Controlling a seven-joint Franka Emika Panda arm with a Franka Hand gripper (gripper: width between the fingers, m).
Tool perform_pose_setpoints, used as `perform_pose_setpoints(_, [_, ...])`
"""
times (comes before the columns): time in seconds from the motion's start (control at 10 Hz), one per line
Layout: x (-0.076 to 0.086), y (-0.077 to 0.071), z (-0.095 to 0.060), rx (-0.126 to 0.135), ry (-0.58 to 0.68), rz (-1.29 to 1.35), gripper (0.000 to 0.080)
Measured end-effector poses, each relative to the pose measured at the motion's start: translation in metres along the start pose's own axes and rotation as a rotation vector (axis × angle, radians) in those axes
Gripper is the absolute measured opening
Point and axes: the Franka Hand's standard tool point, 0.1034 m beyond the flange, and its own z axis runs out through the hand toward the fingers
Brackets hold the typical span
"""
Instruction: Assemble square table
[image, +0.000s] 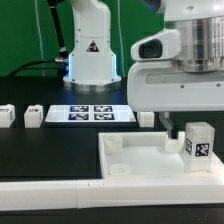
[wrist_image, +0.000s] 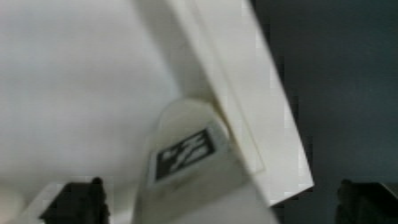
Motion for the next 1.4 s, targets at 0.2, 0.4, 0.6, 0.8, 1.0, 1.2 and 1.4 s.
perform_pose_setpoints(0.2, [-0.0005, -0.0028, 0.0032, -0.031, 0.017, -0.248, 0.0649])
perform_pose_setpoints(0.4, [-0.0002, -0.002, 0.003, -0.028, 0.017, -0.223, 0.0627])
perform_pose_setpoints(0.6, [-0.0002, -0.002, 0.003, -0.028, 0.017, -0.221, 0.0497])
perform_pose_setpoints(0.8, [0.0002, -0.0003, 0.0031, -0.025, 0.019, -0.042, 0.0291])
perform_pose_setpoints(1.0, [0.0014, 0.0032, 0.0026, -0.005, 0.016, 0.175, 0.0291])
perform_pose_setpoints(1.2, [-0.0011, 0.0043, 0.0021, -0.009, 0.017, 0.501, 0.0291])
perform_pose_setpoints(1.4, [-0.0052, 0.0035, 0.0039, 0.013, -0.009, 0.844, 0.0291])
